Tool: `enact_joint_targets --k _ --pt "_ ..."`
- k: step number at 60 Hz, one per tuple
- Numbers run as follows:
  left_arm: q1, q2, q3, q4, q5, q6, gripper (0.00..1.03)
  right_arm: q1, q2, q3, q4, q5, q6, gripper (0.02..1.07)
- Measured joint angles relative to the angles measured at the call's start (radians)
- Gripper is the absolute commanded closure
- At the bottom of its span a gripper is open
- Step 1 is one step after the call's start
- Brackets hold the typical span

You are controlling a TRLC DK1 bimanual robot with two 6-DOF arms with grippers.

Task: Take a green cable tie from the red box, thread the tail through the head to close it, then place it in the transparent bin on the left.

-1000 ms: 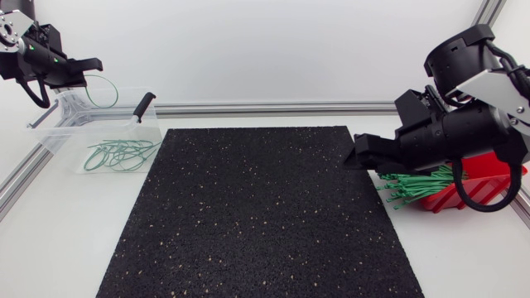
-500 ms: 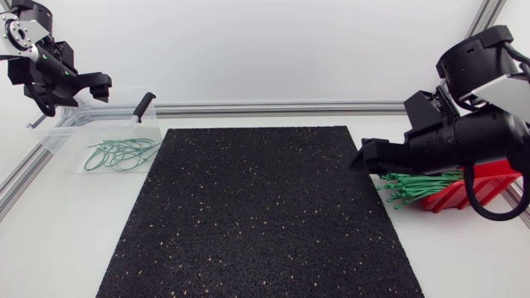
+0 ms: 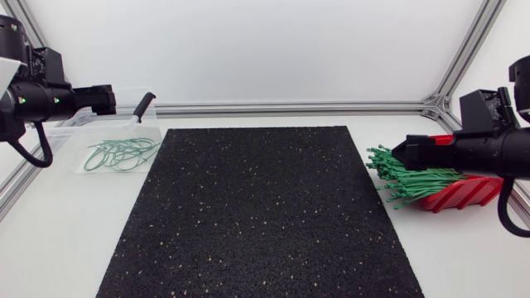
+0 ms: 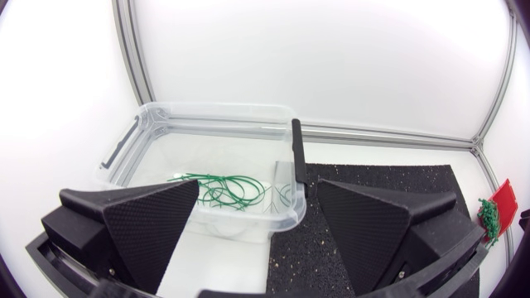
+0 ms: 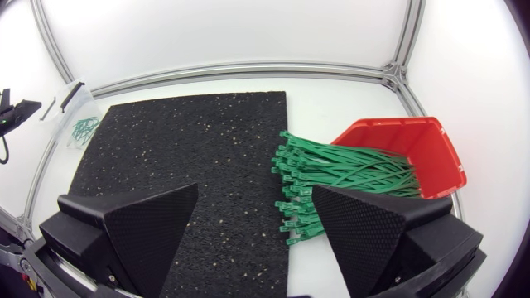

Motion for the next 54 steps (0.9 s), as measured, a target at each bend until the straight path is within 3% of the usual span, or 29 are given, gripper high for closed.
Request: enact_joint_targets --k 17,38,54 --pt "-0.023 -0.237 -0.267 0.171 0.0 0.0 0.03 -0.085 -0.202 -0.143 0.073 0.008 -0.061 0.07" --pt "-0.032 -0.444 -0.62 0.434 0.0 0.0 0.03 -0.087 -0.377 -0.387 0.307 0.053 -0.064 0.07" --pt "-0.052 -0.568 -0.798 0.592 0.0 0.0 0.03 -0.086 -0.5 -0.483 0.377 0.063 -0.068 0.07"
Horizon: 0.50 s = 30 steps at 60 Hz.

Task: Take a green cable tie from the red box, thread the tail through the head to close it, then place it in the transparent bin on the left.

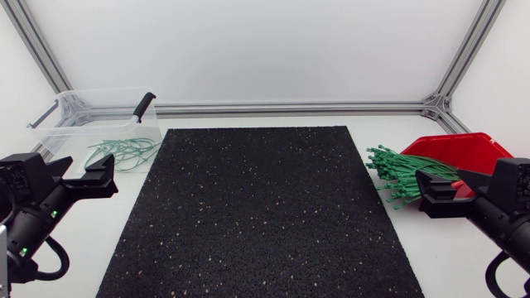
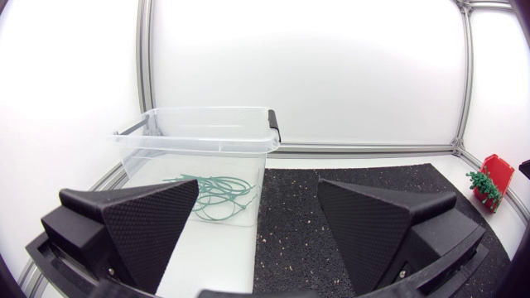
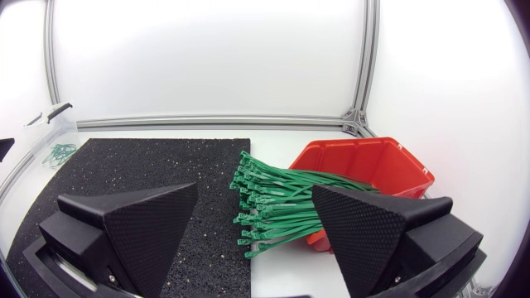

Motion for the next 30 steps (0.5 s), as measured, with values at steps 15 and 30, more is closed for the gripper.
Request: enact_joint_targets --k 15,30 --pt "-0.007 -0.139 -0.112 0.058 0.0 0.0 0.03 0.004 -0.127 -0.086 0.051 0.001 0.0 0.07" --pt "-0.006 -0.3 -0.172 -0.008 0.004 0.0 0.03 0.018 -0.253 -0.172 0.104 0.007 0.001 0.07"
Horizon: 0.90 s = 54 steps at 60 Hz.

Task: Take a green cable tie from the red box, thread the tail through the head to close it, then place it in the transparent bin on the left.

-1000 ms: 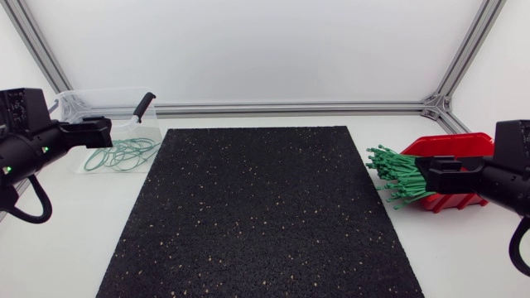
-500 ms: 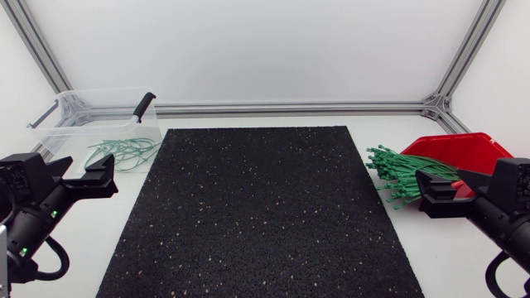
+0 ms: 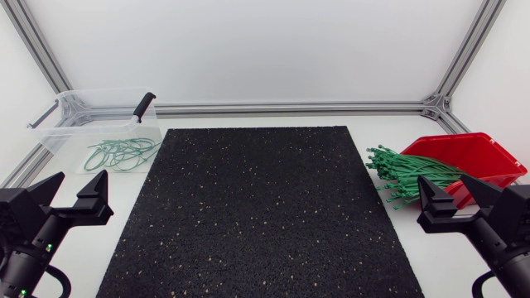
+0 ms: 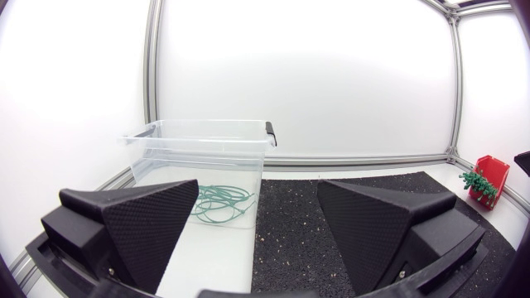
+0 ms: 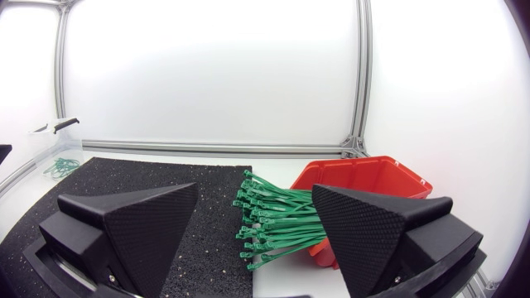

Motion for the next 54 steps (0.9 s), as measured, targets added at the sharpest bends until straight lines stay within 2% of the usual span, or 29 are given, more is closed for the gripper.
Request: enact_joint_targets --k 18,45,54 --pt "0.0 -0.158 -0.019 -0.143 0.011 0.0 0.04 0.017 -0.15 -0.104 0.055 0.005 0.003 0.07" --pt "0.0 -0.389 -0.03 -0.355 0.035 0.003 0.04 0.017 -0.161 -0.108 0.058 0.011 0.003 0.07" --pt "0.0 -0.415 -0.03 -0.361 0.035 0.004 0.04 0.016 -0.161 -0.108 0.058 0.011 0.003 0.07"
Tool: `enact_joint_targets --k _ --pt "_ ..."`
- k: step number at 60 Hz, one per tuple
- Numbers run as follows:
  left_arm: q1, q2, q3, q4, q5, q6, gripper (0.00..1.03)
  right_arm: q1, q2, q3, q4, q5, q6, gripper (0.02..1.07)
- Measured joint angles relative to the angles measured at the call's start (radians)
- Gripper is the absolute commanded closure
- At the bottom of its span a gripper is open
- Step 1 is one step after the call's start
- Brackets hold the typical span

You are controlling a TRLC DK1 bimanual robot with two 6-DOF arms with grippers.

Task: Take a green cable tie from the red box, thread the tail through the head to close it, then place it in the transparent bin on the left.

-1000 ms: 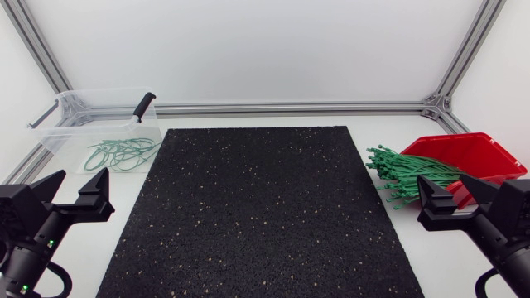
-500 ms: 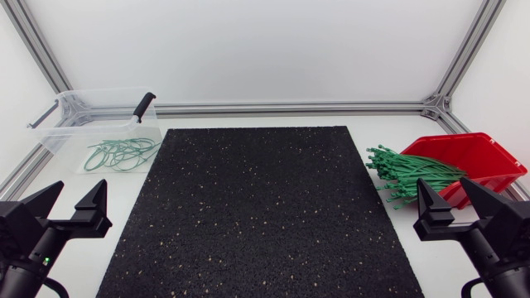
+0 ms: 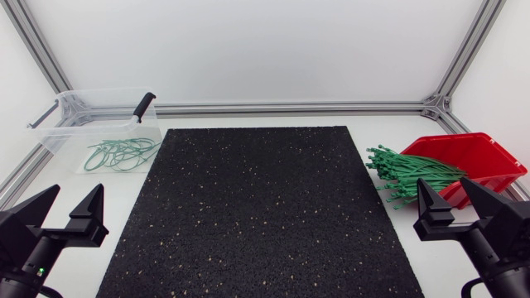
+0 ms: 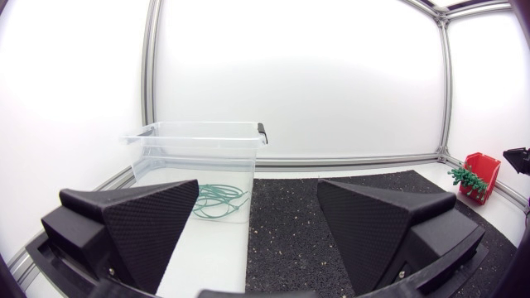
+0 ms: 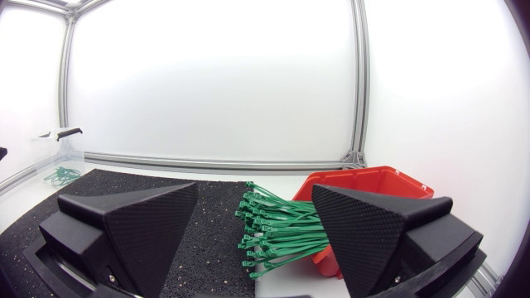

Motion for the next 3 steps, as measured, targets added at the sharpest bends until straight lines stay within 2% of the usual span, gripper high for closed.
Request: enact_joint_targets --k 3 --pt "0.0 -0.001 0.0 0.0 0.0 0.0 0.04 0.0 0.0 0.0 0.0 0.0 0.0 0.07"
